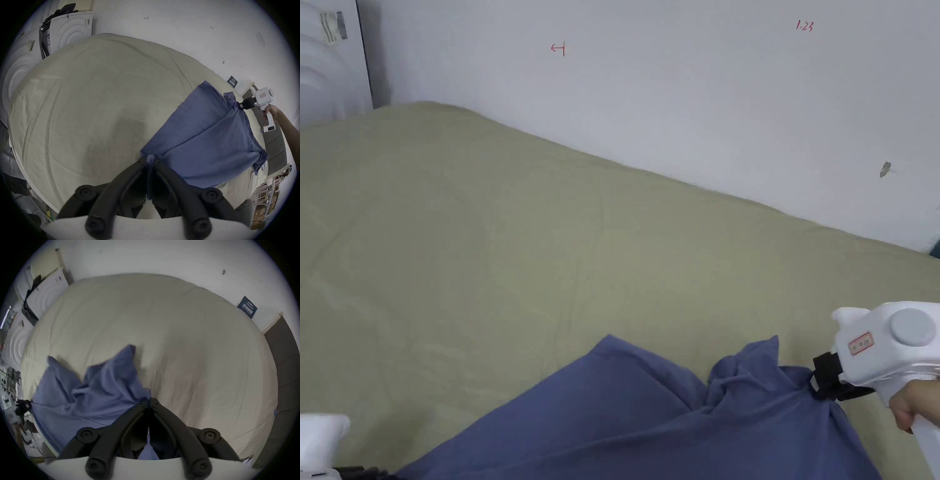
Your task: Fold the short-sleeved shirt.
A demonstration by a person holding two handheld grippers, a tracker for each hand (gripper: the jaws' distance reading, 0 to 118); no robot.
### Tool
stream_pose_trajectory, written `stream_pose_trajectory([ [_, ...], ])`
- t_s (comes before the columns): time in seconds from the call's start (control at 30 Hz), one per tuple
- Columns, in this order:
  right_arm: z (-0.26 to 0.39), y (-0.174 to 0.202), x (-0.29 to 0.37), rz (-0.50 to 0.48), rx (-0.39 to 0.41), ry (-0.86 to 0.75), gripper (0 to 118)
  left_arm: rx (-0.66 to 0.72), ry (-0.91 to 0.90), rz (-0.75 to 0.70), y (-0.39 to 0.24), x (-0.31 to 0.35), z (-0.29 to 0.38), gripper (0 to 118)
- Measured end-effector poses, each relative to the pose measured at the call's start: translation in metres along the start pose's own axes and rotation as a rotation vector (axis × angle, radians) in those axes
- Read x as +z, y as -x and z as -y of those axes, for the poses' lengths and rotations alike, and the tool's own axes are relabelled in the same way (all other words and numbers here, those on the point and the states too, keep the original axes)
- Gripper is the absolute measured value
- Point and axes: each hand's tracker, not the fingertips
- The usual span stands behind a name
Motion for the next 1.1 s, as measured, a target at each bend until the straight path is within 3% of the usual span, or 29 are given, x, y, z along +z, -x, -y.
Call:
stream_pose_trajectory([
  [0.17,0.004,-0.018,0.077,-0.066,-0.047,-0.159,0,-0.016,-0.091,0.078,-0.014,0.032,-0.054,6],
  [0.27,-0.005,-0.036,0.127,-0.004,-0.071,-0.250,0,-0.139,-0.158,0.072,-0.039,0.051,-0.104,6],
  [0.53,-0.040,-0.078,0.221,0.105,-0.157,-0.448,0,-0.259,-0.267,0.064,-0.093,0.078,-0.229,6],
  [0.77,-0.075,-0.091,0.287,0.193,-0.143,-0.611,0,-0.342,-0.321,0.038,-0.133,0.087,-0.317,5],
  [1.1,-0.126,-0.105,0.333,0.241,-0.139,-0.765,0,-0.295,-0.449,0.019,-0.163,0.106,-0.401,5],
])
